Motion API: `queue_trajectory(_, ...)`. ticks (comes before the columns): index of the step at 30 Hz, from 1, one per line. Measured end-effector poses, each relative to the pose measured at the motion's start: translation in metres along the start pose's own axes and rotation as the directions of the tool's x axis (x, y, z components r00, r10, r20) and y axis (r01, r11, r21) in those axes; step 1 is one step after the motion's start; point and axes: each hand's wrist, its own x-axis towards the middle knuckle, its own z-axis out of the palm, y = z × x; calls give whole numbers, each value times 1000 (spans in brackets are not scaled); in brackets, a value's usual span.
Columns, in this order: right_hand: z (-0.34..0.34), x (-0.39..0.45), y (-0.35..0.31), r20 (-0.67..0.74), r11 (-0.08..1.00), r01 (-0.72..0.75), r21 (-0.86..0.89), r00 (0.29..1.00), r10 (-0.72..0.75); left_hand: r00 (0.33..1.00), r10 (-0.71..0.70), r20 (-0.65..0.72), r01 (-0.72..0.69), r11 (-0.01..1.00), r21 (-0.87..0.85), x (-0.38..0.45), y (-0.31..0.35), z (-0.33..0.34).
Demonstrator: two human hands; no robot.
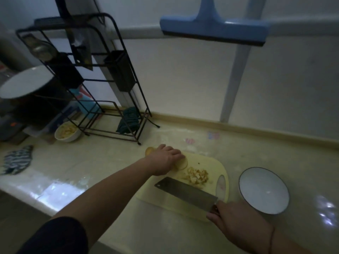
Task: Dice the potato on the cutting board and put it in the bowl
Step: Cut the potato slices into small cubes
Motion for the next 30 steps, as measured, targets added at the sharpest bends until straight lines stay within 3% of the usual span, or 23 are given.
queue_trajectory(15,-16,10,4,106,999,-41,-24,993,44,989,122,86,-135,976,173,31,6,-18)
queue_trajectory(18,-18,12,8,102,998,-18,-54,994,24,996,86,18,-88,982,165,30,5,-9)
queue_trajectory(22,-21,10,8,123,999,-1,-54,992,8,988,12,-152,-4,999,47,19,6,-8)
queue_trajectory(24,-21,9,8,125,1000,-8,-24,992,11,975,-78,-208,48,988,-148,7,8,-13)
queue_trajectory(26,-20,6,8,128,999,-29,36,992,24,941,-195,-278,89,932,-353,-12,10,-17)
queue_trajectory(30,-13,-3,5,117,991,-52,125,992,37,832,-363,-419,125,859,-496,-55,13,-2)
